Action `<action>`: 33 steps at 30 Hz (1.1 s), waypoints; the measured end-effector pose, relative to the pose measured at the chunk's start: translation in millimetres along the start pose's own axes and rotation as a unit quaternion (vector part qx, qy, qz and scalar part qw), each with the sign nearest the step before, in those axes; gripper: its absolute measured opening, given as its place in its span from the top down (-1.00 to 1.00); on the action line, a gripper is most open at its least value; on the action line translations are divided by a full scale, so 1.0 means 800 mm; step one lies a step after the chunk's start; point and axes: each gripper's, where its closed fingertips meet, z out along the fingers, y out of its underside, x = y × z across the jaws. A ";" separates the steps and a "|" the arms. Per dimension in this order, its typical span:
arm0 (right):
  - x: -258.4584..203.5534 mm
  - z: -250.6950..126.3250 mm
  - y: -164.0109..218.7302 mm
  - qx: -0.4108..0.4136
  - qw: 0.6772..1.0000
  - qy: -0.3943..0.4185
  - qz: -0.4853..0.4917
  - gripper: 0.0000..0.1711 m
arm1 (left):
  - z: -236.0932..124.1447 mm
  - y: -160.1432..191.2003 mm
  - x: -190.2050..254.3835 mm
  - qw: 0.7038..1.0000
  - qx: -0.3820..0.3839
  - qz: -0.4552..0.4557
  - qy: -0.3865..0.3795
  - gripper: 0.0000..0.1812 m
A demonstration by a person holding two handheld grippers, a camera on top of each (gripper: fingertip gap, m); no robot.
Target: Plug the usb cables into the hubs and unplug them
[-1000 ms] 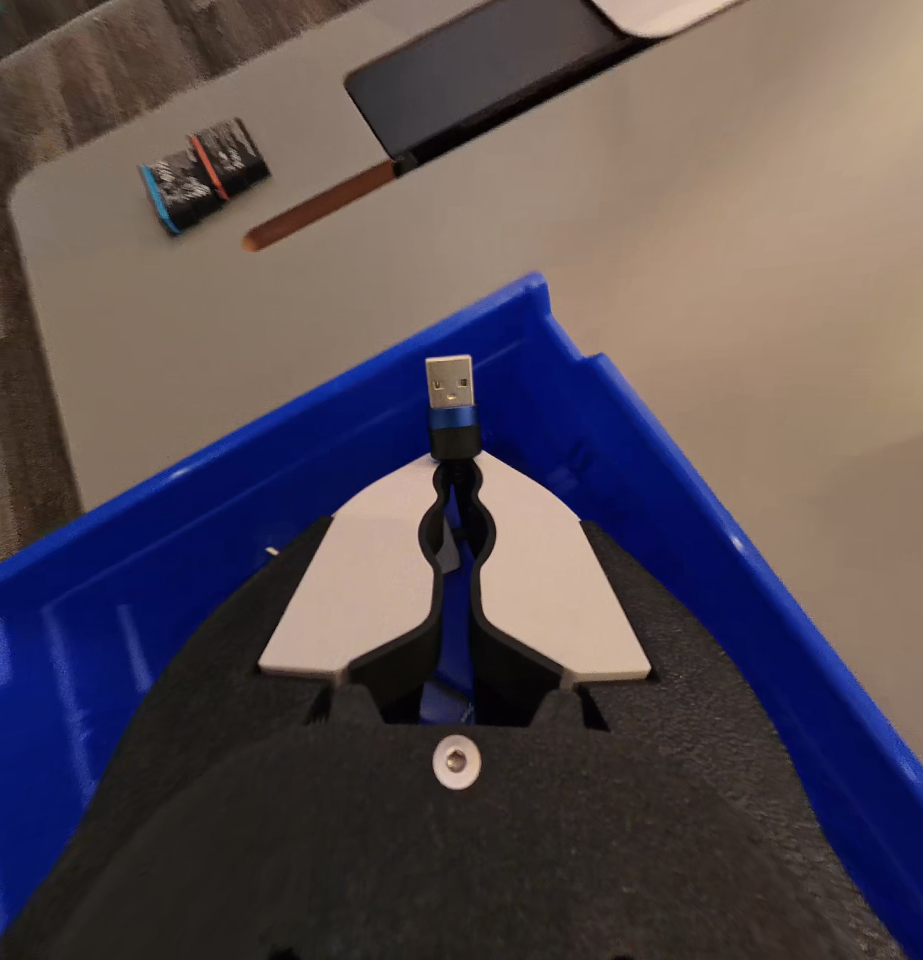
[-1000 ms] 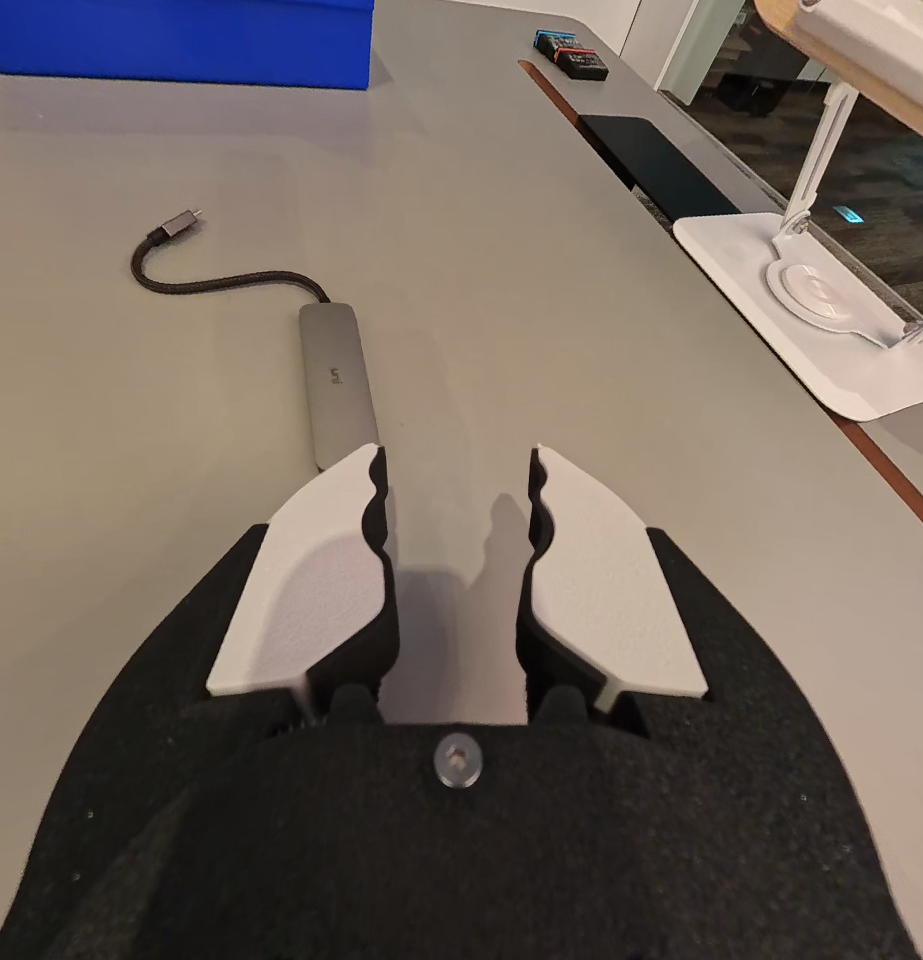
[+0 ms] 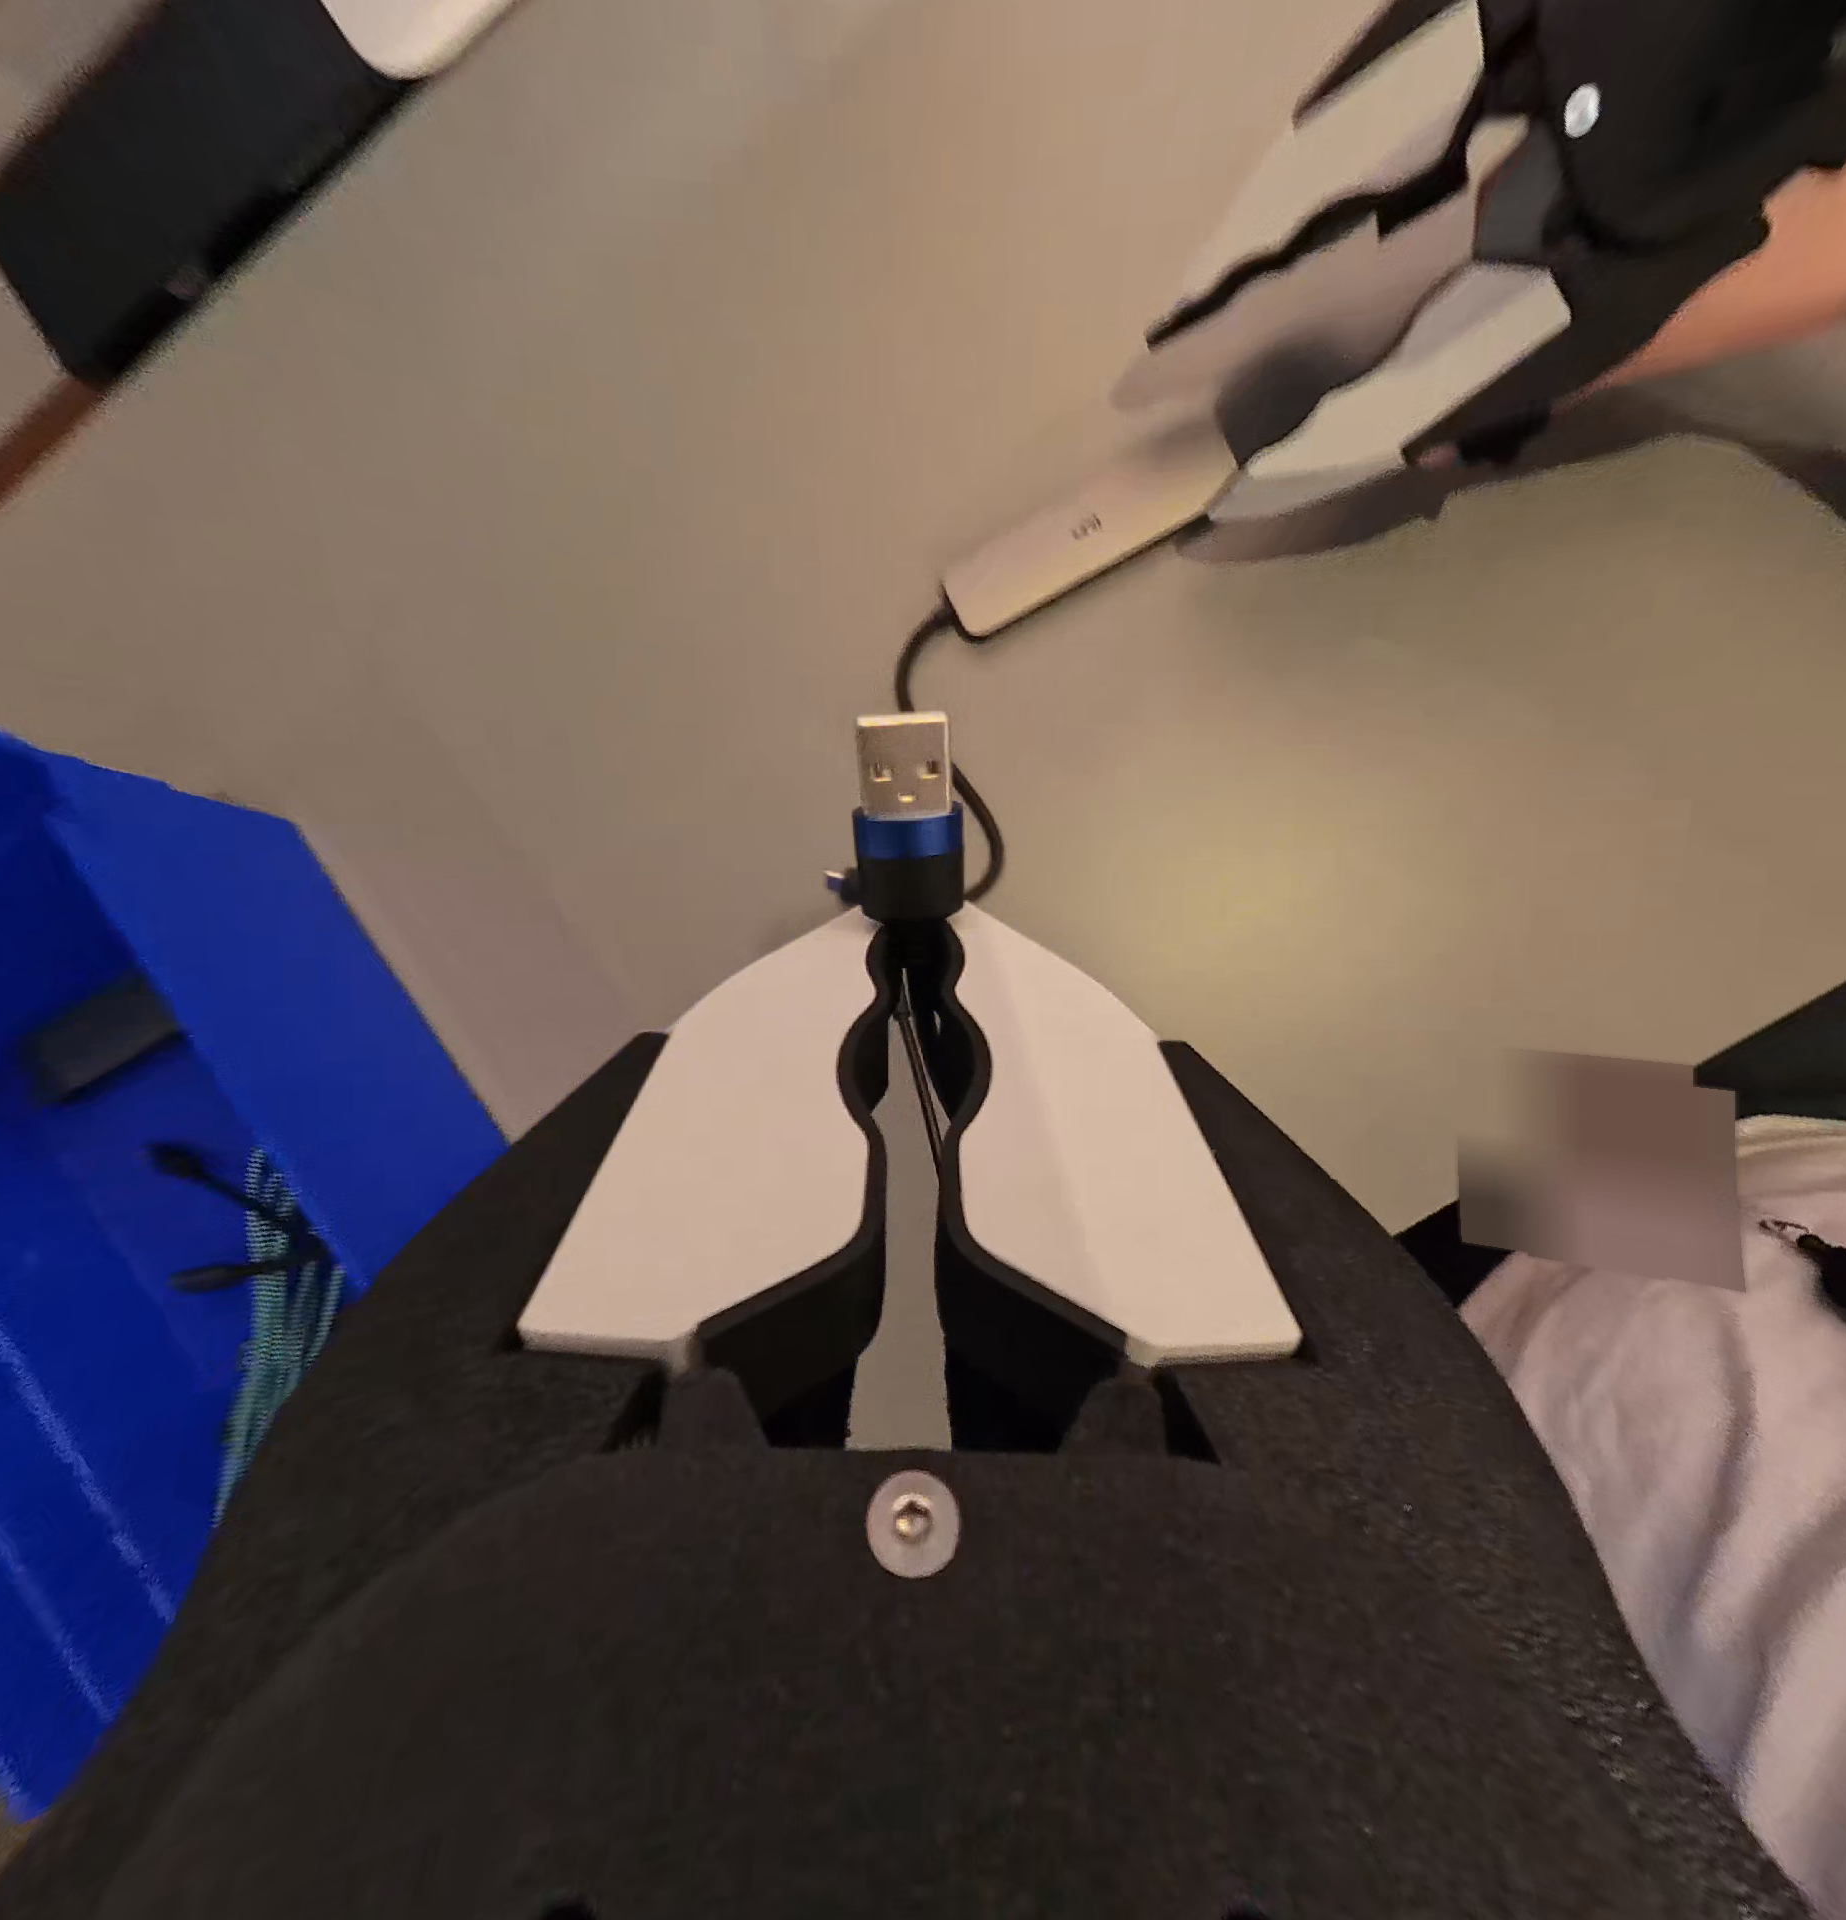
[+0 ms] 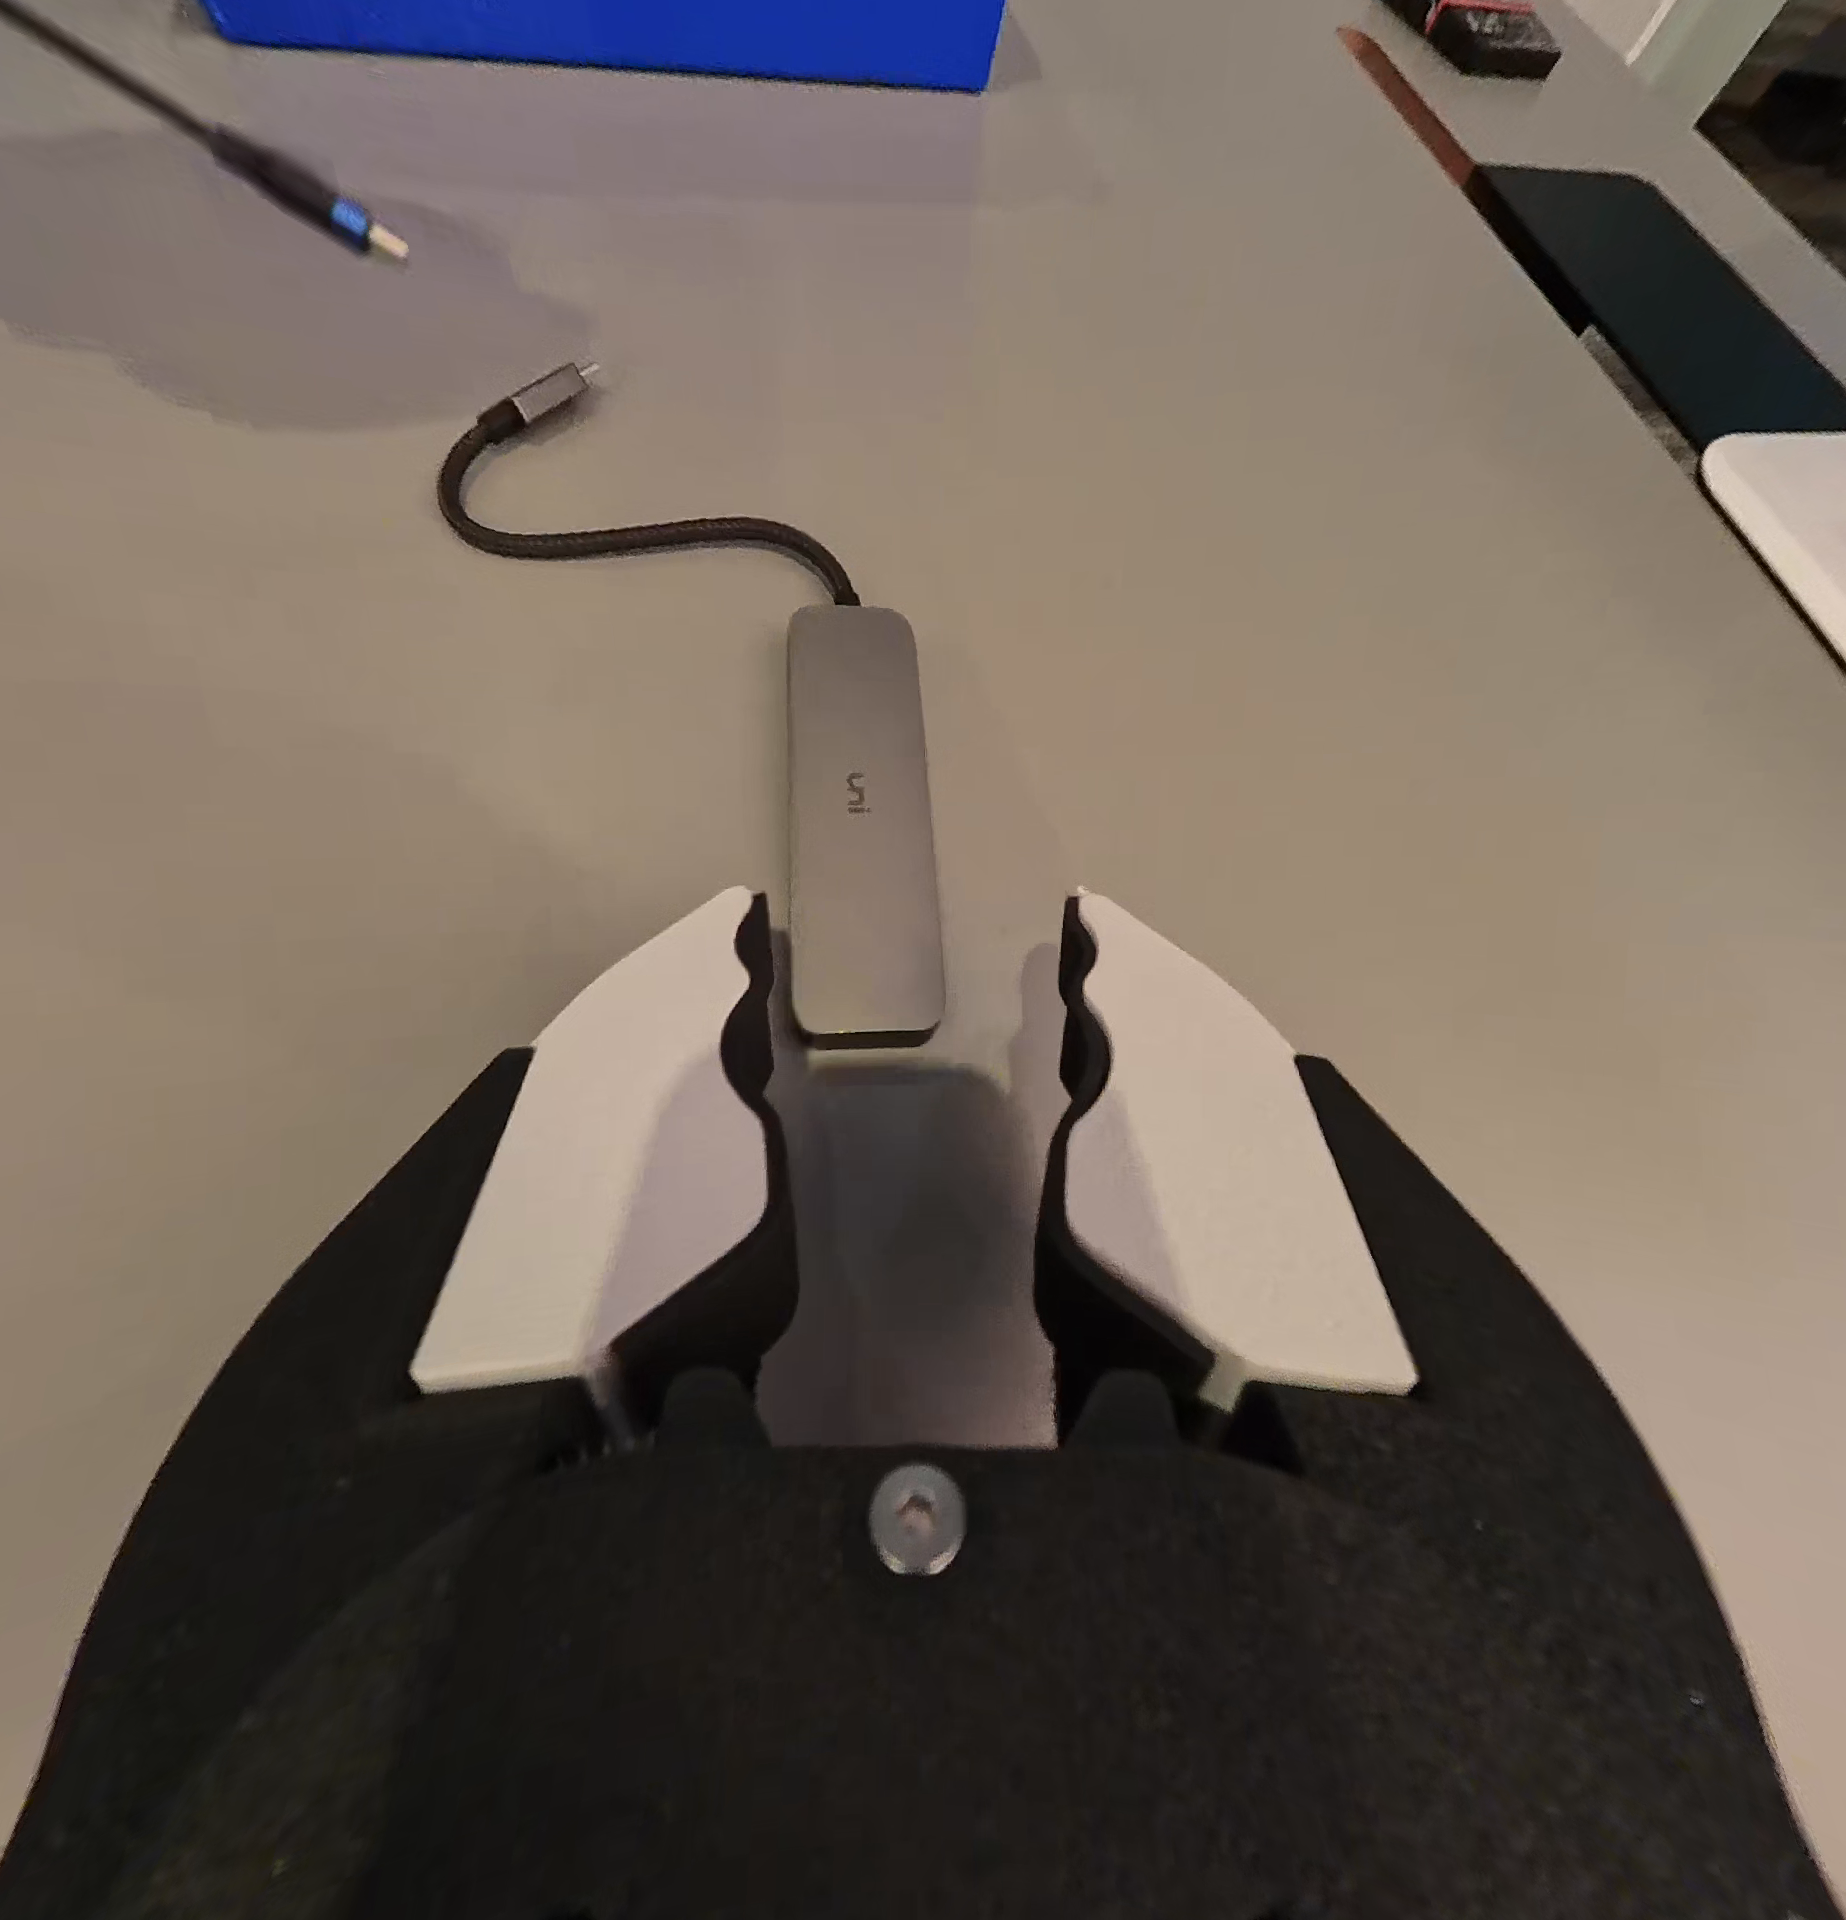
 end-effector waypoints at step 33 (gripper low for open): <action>-0.017 0.016 0.020 -0.082 0.995 -0.044 0.037 0.64 | 0.153 0.141 -0.009 0.976 -0.212 -0.025 0.030 0.96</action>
